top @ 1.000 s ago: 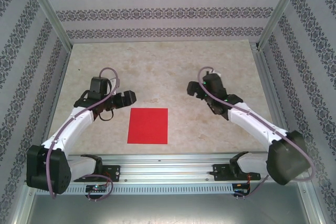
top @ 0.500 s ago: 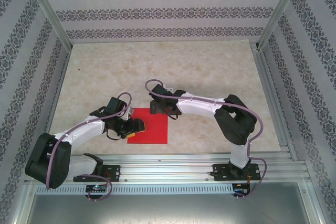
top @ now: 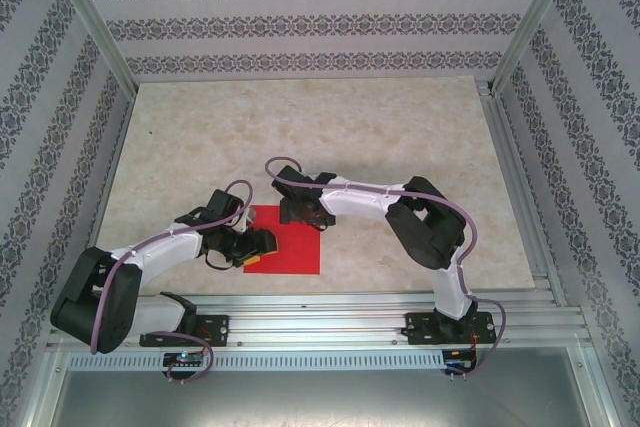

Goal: Fold a paper plane with a square sheet of paper (fold left side to right side)

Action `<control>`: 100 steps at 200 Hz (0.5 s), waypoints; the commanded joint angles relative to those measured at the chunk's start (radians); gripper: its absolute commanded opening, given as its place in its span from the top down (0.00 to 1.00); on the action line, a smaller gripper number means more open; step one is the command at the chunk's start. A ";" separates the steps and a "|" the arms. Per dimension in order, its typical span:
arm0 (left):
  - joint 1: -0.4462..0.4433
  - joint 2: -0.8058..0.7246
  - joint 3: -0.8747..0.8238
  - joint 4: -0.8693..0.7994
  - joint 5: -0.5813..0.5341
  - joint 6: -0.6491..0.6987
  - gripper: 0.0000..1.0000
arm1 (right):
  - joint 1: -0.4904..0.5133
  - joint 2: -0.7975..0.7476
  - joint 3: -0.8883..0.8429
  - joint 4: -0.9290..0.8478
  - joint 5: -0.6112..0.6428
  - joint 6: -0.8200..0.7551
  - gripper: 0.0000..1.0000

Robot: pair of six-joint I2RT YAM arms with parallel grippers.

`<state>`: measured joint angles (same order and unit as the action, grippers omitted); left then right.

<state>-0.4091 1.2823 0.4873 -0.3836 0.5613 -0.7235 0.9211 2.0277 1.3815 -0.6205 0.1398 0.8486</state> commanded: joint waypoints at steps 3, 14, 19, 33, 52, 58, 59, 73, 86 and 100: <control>-0.019 0.014 -0.024 0.041 -0.027 -0.006 0.37 | 0.046 0.048 0.011 0.046 -0.176 0.056 0.12; -0.018 0.019 -0.025 0.043 -0.028 -0.004 0.37 | 0.052 0.046 0.013 0.053 -0.193 0.056 0.13; -0.018 0.021 -0.026 0.045 -0.028 -0.003 0.37 | 0.056 0.045 0.014 0.059 -0.201 0.056 0.14; -0.018 0.024 -0.027 0.043 -0.033 0.001 0.37 | 0.060 0.039 0.013 0.074 -0.218 0.057 0.16; -0.019 0.027 -0.031 0.043 -0.044 0.003 0.38 | 0.067 0.030 0.013 0.092 -0.242 0.057 0.17; -0.020 0.028 -0.032 0.045 -0.045 0.003 0.38 | 0.068 0.031 0.013 0.096 -0.249 0.059 0.18; -0.020 0.027 -0.032 0.045 -0.045 0.002 0.38 | 0.068 0.031 0.013 0.096 -0.250 0.059 0.18; -0.020 0.028 -0.030 0.046 -0.046 0.003 0.38 | 0.073 0.026 0.011 0.110 -0.266 0.059 0.19; -0.019 0.028 -0.027 0.046 -0.046 0.004 0.38 | 0.077 0.019 0.010 0.117 -0.272 0.060 0.19; -0.019 0.028 -0.025 0.045 -0.047 0.004 0.38 | 0.081 0.015 0.010 0.122 -0.281 0.054 0.21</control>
<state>-0.4149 1.2911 0.4831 -0.3588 0.5598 -0.7235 0.9363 2.0274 1.3857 -0.6025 0.0879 0.8665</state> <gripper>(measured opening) 0.617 0.805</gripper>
